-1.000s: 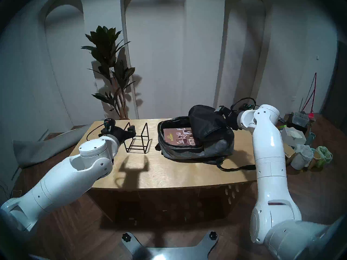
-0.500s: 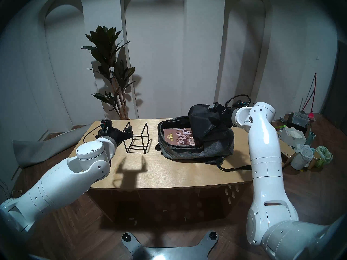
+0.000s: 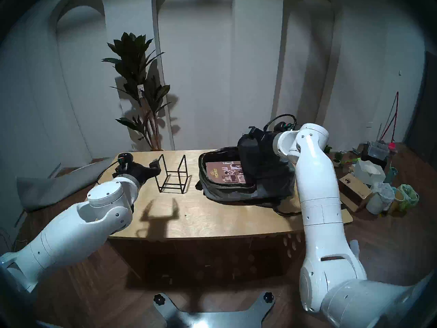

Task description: Put the book into the bag and close the bag

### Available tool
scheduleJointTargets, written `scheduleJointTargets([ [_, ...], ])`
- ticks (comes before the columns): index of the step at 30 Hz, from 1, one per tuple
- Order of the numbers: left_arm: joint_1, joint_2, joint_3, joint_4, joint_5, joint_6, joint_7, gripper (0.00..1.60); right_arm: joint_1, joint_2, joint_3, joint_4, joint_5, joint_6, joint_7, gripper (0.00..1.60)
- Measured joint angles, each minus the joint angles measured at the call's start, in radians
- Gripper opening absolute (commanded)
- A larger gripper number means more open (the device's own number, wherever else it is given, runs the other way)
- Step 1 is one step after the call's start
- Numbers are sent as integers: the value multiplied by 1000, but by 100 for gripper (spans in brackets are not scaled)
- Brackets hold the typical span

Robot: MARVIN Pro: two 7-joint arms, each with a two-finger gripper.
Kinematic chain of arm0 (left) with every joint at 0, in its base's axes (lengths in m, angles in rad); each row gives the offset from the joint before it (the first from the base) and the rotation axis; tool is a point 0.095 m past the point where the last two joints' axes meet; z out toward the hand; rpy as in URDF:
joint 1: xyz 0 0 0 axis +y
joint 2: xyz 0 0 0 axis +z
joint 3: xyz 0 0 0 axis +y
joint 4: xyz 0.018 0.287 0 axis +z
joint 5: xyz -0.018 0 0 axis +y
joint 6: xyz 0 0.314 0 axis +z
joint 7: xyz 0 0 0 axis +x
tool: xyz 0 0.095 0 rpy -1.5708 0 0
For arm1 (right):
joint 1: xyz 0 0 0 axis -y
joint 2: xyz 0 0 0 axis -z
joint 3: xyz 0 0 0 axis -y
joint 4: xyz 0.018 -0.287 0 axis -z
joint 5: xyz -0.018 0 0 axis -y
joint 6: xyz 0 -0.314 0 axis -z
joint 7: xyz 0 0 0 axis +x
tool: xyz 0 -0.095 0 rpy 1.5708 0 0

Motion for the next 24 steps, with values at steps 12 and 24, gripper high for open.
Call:
scheduleJointTargets([
  [12, 47, 46, -55, -2, -44, -60, -24, 160, 43, -62, -131, 4, -49, -40, -46, 159],
  [24, 93, 93, -108, 19, -88, -133, -69, 160, 68, -118, -270, 49, -110, -83, -72, 160],
])
